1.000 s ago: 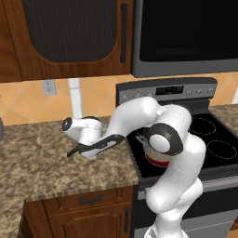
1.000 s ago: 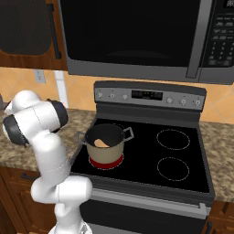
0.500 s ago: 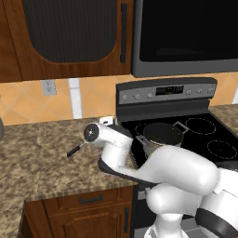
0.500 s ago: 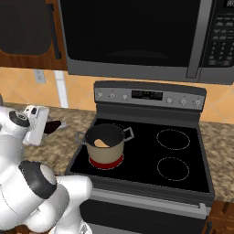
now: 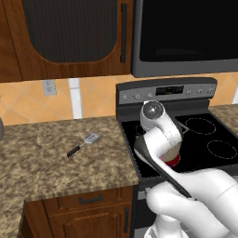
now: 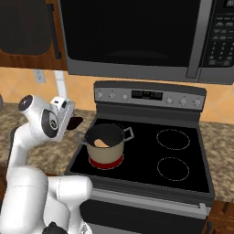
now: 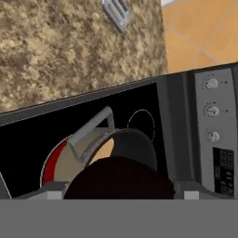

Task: Put the squash and avocado in the pot. Retrieve the spatula and lightly stir the vegetables in the pot.

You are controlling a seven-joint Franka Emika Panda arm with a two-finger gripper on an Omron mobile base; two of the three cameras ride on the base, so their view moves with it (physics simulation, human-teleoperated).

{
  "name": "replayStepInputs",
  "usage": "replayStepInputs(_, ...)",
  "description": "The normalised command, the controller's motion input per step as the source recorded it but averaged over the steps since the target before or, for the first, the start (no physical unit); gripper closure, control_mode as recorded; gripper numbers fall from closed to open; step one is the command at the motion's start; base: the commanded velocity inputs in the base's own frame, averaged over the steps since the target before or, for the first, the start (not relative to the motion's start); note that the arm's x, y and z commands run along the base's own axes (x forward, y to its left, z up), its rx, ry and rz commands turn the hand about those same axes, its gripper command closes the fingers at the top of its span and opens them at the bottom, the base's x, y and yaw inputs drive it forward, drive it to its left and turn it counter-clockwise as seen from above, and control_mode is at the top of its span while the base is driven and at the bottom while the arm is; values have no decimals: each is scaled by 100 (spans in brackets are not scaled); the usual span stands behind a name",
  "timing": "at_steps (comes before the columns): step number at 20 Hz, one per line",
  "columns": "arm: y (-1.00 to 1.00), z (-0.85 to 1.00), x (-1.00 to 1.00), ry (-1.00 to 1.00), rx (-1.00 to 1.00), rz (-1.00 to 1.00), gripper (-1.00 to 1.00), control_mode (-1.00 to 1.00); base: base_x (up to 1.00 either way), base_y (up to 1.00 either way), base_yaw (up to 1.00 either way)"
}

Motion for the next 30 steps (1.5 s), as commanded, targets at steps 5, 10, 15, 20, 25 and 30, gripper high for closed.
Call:
replayStepInputs(5, -93, -18, 43, 18, 15, 0, 100, -100, 0, 0, 0)
replayStepInputs(10, -47, -55, 79, 19, 9, 0, 100, -100, 0, 0, 0)
replayStepInputs(15, 0, -25, 44, 15, 1, -1, -100, -100, 0, 0, 0)
replayStepInputs(20, -11, -12, 35, 10, 3, 0, -100, -100, 0, 0, 0)
replayStepInputs(25, -2, 15, -2, 1, 2, 0, -100, -100, 0, 0, 0)
replayStepInputs(30, 38, 47, -58, -2, 0, 0, -100, -100, 0, 0, 0)
